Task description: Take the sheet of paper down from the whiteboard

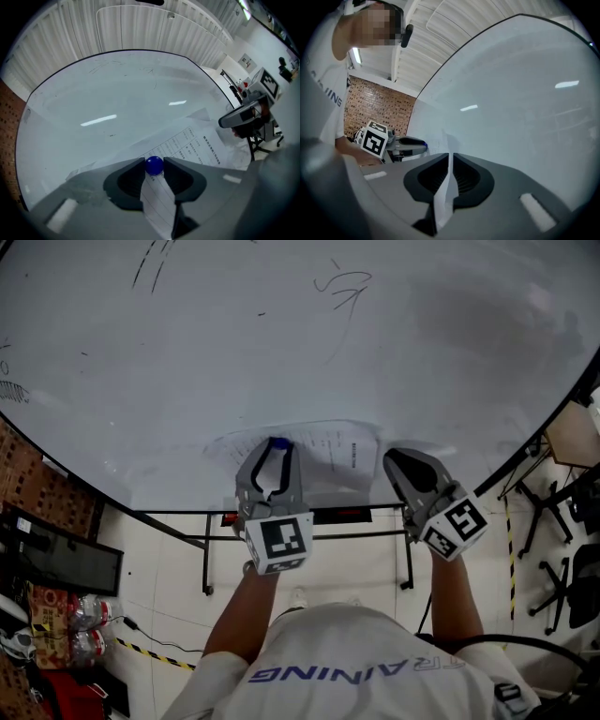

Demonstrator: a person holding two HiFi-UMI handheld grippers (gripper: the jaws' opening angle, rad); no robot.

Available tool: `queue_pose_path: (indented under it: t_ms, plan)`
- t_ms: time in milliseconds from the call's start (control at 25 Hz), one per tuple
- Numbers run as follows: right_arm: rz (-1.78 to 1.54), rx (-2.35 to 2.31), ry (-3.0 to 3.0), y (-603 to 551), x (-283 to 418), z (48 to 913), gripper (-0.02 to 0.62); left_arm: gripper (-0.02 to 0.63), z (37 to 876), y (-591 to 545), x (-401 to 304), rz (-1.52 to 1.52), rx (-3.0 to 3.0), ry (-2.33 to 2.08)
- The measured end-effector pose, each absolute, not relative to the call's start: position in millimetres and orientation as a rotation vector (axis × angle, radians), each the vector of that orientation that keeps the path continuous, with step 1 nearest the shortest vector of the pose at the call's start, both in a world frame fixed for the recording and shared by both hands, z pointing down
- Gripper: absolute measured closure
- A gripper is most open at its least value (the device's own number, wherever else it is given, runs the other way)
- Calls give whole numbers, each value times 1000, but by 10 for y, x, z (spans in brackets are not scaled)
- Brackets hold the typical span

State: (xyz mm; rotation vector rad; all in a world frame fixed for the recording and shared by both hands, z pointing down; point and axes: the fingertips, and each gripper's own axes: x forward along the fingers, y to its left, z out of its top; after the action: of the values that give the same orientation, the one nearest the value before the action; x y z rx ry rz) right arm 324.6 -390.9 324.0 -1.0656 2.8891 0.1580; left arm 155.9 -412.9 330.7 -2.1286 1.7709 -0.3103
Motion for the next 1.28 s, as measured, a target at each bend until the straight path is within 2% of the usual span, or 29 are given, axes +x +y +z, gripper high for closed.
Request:
queue_pose_path:
  t_ms: [80,120,360,480,560,640,1280]
  plan:
    - [155,-1065,2915,-3934,3192,3281,489,476,3267,-4122,1570,-305,-2140,1752]
    - [149,-1061,2924,-3944,3164,3297,474,476,3246,-4118,1574,-299,-2149,1743]
    - [137,-1068,2939,-4030,3050,3335,474,476,3222,-4118,1567,-280,-2193,1718]
    - [143,-1077,2944,-4058,3006,3340,499,476,3228,-4113,1559,-274,-2205,1715]
    - [142,-1099,2946,-4077,2999,3348,558,476,3227,-4113,1554,-268,-2212,1714]
    - [153,-1105,2952,-4070,2989,3340,587,476,3227,-4110,1552,-259,-2223,1712]
    - [184,-1225,2929,-3828,3330,3380,588,476,3479,-3842,1157,-140,-2377,1795]
